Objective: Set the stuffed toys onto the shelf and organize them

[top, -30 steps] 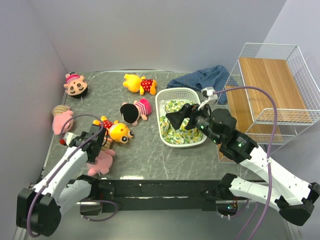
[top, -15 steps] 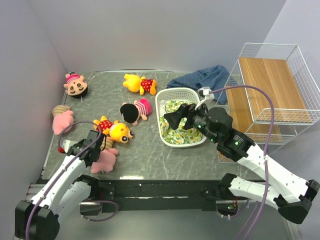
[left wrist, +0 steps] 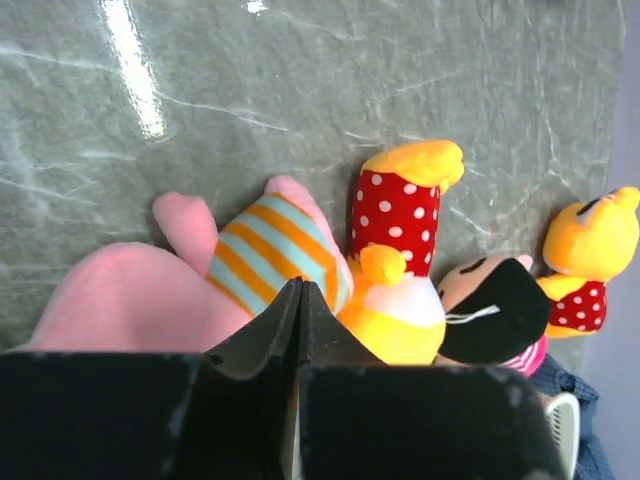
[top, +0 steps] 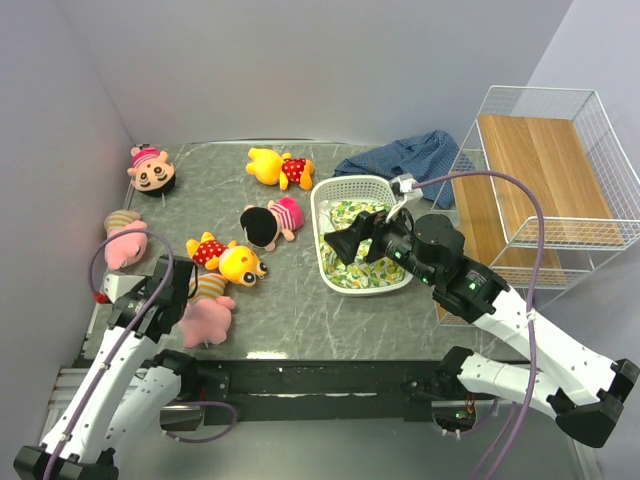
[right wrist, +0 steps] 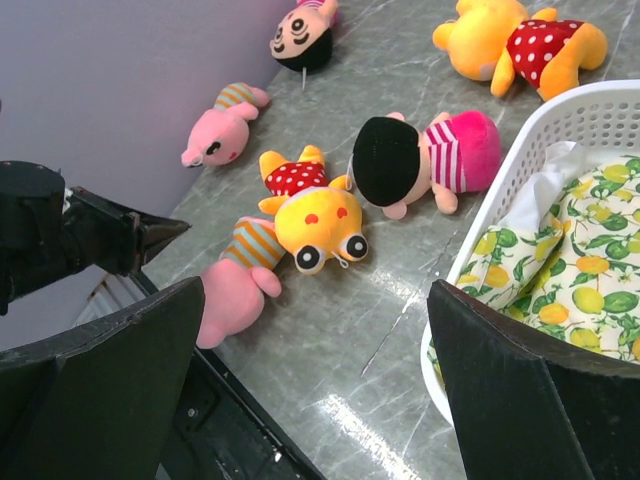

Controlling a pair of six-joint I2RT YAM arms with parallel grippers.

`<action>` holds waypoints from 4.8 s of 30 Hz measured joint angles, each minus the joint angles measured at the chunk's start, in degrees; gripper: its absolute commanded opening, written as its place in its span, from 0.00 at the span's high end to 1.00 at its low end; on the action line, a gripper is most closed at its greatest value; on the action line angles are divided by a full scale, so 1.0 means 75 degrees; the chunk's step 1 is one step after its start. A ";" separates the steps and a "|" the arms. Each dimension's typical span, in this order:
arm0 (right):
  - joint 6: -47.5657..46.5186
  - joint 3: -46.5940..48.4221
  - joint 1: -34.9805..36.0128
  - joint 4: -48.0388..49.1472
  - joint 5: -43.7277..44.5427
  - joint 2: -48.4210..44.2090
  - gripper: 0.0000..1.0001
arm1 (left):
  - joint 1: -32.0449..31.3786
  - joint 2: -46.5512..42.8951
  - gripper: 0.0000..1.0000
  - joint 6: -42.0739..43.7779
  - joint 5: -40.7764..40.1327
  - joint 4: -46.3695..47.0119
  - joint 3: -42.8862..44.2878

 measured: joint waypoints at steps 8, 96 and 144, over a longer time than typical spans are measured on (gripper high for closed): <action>-0.0003 0.0003 0.0000 -0.0105 -0.0023 0.0082 0.00 | 0.0000 0.0402 0.35 -0.0029 0.1221 -0.0560 0.0224; 0.2527 0.1988 0.0256 0.1731 -0.3188 0.2218 0.36 | 0.0000 -0.0612 0.99 0.5989 0.8110 0.9597 -0.0659; -0.7737 0.6304 -0.0551 -0.2049 0.5785 0.2757 1.00 | 0.0015 -0.1160 0.04 0.9262 0.5607 0.6764 0.0449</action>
